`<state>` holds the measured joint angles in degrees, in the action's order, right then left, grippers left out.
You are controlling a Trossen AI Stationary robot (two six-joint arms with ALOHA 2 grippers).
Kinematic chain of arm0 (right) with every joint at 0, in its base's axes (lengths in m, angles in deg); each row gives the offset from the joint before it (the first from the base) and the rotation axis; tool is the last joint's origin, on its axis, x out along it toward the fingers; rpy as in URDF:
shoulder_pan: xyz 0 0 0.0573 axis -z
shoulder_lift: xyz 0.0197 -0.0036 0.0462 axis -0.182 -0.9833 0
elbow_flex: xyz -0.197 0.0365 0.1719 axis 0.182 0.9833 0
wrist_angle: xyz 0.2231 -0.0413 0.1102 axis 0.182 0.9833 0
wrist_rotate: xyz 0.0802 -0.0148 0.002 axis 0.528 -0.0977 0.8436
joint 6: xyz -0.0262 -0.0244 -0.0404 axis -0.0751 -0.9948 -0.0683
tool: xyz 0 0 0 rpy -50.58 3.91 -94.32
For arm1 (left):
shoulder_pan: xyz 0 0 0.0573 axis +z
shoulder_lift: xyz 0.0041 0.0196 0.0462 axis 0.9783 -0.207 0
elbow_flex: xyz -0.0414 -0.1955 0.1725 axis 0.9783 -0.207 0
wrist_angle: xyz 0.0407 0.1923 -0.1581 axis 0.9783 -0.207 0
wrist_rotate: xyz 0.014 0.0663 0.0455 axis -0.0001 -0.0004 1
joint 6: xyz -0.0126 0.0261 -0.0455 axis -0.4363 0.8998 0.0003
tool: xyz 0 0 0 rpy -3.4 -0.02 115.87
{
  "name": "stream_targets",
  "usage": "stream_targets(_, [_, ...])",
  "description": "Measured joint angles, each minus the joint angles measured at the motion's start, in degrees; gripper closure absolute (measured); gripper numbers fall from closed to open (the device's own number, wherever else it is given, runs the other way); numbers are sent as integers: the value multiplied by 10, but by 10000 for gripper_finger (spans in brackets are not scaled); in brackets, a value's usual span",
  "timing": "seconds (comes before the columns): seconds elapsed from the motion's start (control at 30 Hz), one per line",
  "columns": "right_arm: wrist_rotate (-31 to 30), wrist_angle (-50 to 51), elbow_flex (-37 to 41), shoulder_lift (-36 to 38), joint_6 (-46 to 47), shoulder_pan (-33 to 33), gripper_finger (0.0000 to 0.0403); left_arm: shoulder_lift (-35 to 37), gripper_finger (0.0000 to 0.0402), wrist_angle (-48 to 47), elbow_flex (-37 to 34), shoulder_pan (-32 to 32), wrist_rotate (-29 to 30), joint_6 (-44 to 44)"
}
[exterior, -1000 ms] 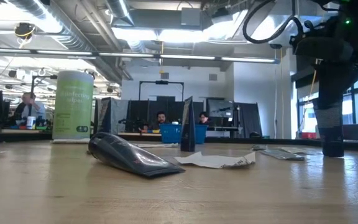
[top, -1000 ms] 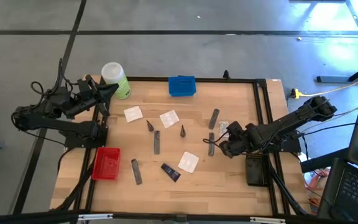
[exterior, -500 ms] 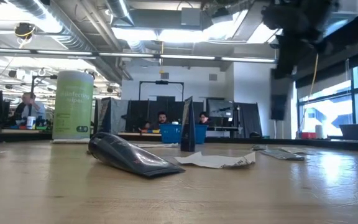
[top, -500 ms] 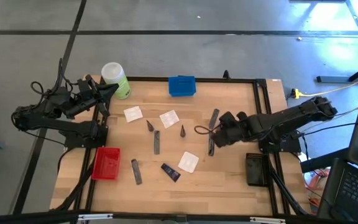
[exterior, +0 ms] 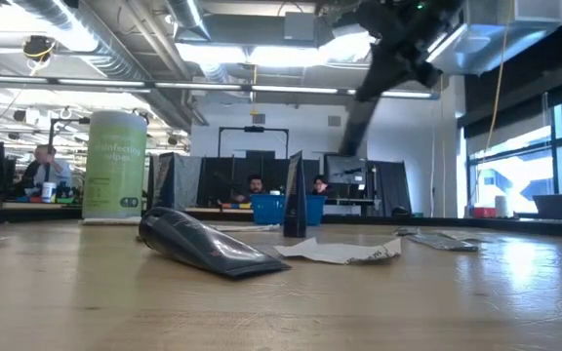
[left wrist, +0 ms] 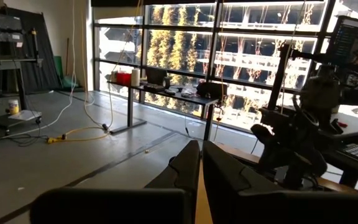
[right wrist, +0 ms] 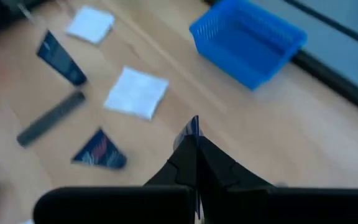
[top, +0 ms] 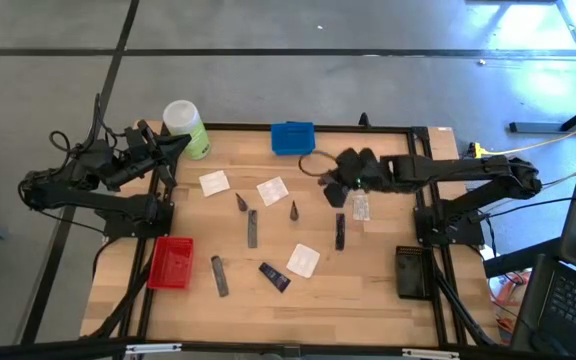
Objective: Pick & Place Travel size toiletries
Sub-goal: Put the blue shaving cream bottle into the blue basket
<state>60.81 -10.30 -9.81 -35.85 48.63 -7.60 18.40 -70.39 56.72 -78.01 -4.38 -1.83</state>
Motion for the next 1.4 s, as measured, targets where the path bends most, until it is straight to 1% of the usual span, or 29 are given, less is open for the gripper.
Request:
stream_targets(0.3, [9, -129, 0, 0, -122, 105, 401, 0, 386, 0, 0, 0, 0, 0])
stream_targets(0.43, [79, -184, 0, -1, -158, 160, 401, 0, 386, 0, 0, 0, 0, 0])
stream_targets(0.57, [138, -227, 0, -7, -160, 214, 400, 0, 386, 0, 0, 0, 0, 0])
stream_targets(0.77, [216, -279, -1, -50, -173, 282, 400, 0, 386, 0, 0, 0, 0, 0])
stream_targets(0.87, [229, -274, -22, -87, -179, 306, 400, 0, 386, 0, 0, 0, 0, 0])
stream_targets(1.0, [256, -266, -75, -146, -195, 328, 400, 0, 386, 0, 0, 0, 0, 0])
stream_targets(1.27, [264, -168, -217, -263, -219, 345, 400, 0, 386, 0, 0, 0, 0, 0])
stream_targets(1.4, [262, -113, -255, -302, -230, 347, 400, 0, 386, 0, 0, 0, 0, 0])
